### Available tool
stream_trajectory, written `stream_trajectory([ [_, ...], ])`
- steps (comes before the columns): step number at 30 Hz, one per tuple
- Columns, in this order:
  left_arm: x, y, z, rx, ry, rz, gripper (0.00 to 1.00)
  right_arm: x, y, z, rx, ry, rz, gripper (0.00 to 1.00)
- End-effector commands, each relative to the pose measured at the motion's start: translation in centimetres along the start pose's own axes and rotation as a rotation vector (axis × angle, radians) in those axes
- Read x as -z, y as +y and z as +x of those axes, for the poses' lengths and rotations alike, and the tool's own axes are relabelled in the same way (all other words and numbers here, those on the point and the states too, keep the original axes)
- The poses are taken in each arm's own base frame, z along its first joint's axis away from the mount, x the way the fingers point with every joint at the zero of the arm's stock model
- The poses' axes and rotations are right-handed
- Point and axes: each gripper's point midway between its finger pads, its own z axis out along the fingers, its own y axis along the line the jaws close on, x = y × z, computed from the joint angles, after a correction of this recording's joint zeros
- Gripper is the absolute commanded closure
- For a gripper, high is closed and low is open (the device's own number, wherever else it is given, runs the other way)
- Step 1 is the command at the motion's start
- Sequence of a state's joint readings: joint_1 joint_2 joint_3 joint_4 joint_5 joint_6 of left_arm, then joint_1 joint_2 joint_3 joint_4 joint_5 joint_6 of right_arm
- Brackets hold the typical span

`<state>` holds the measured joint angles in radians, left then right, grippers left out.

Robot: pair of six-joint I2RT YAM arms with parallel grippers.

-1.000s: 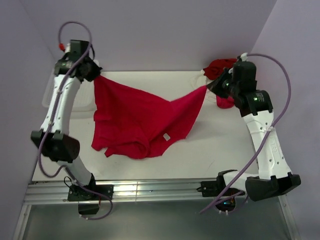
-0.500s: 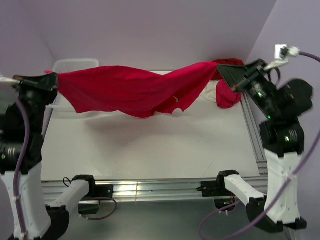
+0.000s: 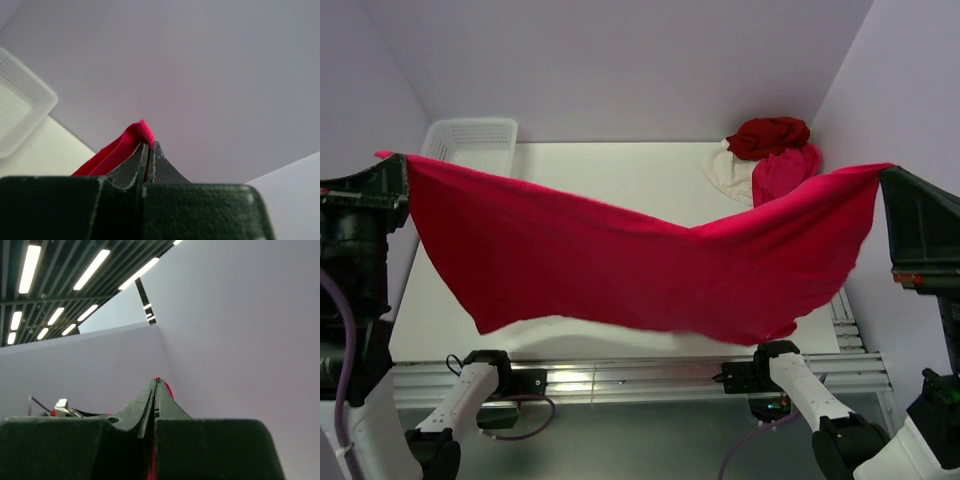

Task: Roll the t-shirts
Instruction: Flatten the tshirt

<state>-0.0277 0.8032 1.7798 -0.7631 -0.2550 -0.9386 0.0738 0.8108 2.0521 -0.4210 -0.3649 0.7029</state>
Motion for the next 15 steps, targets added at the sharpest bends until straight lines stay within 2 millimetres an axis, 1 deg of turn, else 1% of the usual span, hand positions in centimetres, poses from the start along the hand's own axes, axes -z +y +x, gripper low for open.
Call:
stream_trajectory([
  [1, -4.8, 2.7, 4.4, -0.017, 0.101, -0.080, 1.00, -3.8, -9.9, 7.6, -0.136, 0.199, 0.268, 1.00],
  [2, -5.5, 3.4, 5.3, -0.019, 0.119, -0.095, 1.00, -4.2, -11.7, 9.3, -0.160, 0.239, 0.307, 1.00],
  [3, -6.3, 4.3, 6.3, -0.024, 0.138, -0.118, 1.00, -4.3, -13.1, 10.7, -0.178, 0.261, 0.338, 1.00],
  [4, -7.2, 5.1, 7.2, -0.024, 0.146, -0.129, 1.00, -4.0, -15.9, 14.0, -0.229, 0.322, 0.402, 1.00],
  [5, -8.0, 7.0, 9.0, -0.037, 0.177, -0.171, 1.00, -4.1, -16.9, 14.7, -0.243, 0.312, 0.417, 1.00],
  [6, -8.6, 7.8, 9.8, -0.044, 0.189, -0.181, 1.00, -4.0, -18.4, 15.7, -0.256, 0.308, 0.457, 1.00],
  [7, -9.4, 9.5, 11.5, -0.054, 0.214, -0.207, 0.99, -3.3, -20.6, 18.4, -0.290, 0.348, 0.510, 1.00],
  [8, -9.9, 10.3, 12.5, -0.055, 0.233, -0.217, 1.00, -3.4, -21.5, 19.2, -0.320, 0.340, 0.524, 1.00],
  [9, -10.3, 11.3, 13.6, -0.062, 0.255, -0.230, 1.00, -3.2, -22.8, 20.1, -0.331, 0.344, 0.546, 1.00],
  [10, -11.0, 13.3, 15.5, -0.070, 0.284, -0.253, 1.00, -2.2, -24.9, 22.5, -0.358, 0.378, 0.591, 1.00],
  [12, -11.6, 15.5, 17.7, -0.074, 0.319, -0.281, 1.00, -1.7, -27.4, 24.5, -0.384, 0.384, 0.645, 1.00],
  [13, -12.0, 17.8, 19.8, -0.087, 0.355, -0.320, 1.00, -0.6, -29.0, 26.7, -0.403, 0.416, 0.685, 1.00],
  [14, -12.6, 18.4, 20.4, -0.086, 0.352, -0.316, 1.00, -0.4, -30.6, 27.6, -0.401, 0.414, 0.710, 1.00],
  [15, -13.1, 19.1, 21.1, -0.089, 0.353, -0.320, 1.00, 0.2, -32.2, 28.4, -0.402, 0.414, 0.748, 1.00],
])
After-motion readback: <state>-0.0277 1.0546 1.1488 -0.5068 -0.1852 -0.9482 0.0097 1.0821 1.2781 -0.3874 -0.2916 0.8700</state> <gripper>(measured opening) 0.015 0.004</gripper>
